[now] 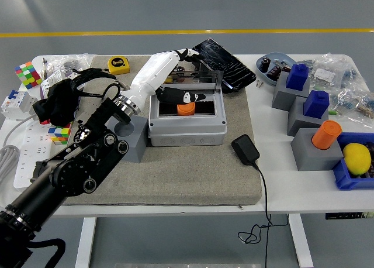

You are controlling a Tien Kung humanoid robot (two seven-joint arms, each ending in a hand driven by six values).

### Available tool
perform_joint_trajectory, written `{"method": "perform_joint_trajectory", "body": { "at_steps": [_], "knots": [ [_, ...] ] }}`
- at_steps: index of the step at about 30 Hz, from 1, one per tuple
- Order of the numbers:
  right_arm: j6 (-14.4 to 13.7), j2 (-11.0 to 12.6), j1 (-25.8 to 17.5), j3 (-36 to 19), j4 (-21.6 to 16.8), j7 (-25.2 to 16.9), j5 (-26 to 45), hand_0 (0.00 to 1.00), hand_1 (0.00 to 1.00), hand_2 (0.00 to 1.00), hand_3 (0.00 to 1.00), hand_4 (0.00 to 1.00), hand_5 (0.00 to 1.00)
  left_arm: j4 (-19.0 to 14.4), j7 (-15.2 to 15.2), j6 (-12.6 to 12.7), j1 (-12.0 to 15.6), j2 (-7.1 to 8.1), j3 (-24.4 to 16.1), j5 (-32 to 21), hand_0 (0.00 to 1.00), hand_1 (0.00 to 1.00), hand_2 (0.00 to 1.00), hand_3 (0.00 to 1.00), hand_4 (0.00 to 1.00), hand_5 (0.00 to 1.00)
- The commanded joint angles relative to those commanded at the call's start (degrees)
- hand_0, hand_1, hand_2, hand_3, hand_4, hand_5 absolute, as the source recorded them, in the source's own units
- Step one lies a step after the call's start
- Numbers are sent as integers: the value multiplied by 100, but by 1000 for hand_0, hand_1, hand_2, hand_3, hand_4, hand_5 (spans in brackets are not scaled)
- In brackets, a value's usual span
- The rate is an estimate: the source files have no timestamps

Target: Fetch the battery,place it into the box,close the lid of the box

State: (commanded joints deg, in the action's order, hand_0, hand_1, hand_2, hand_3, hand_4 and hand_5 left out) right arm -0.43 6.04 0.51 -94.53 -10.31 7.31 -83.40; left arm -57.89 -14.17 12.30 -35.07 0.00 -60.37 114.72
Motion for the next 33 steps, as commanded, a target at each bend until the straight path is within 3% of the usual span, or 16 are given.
{"method": "perform_joint_trajectory", "body": {
  "at_steps": [6, 12, 33],
  "knots": [
    [-4, -1, 1, -4, 0, -3, 17, 633, 642, 667, 569, 992, 514, 217, 81, -79, 0, 0, 30, 13, 796, 819, 821, 830, 998, 320],
    [0, 2, -3, 28, 0, -23, 59, 631, 642, 667, 570, 992, 514, 197, 168, -143, 48, 0, 239, -51, 784, 802, 797, 818, 998, 315],
    [-16, 2, -58, -7, 0, -61, 56, 633, 642, 667, 570, 993, 512, -563, 438, -224, 530, 234, 1034, -366, 722, 754, 755, 783, 998, 324]
  ]
}}
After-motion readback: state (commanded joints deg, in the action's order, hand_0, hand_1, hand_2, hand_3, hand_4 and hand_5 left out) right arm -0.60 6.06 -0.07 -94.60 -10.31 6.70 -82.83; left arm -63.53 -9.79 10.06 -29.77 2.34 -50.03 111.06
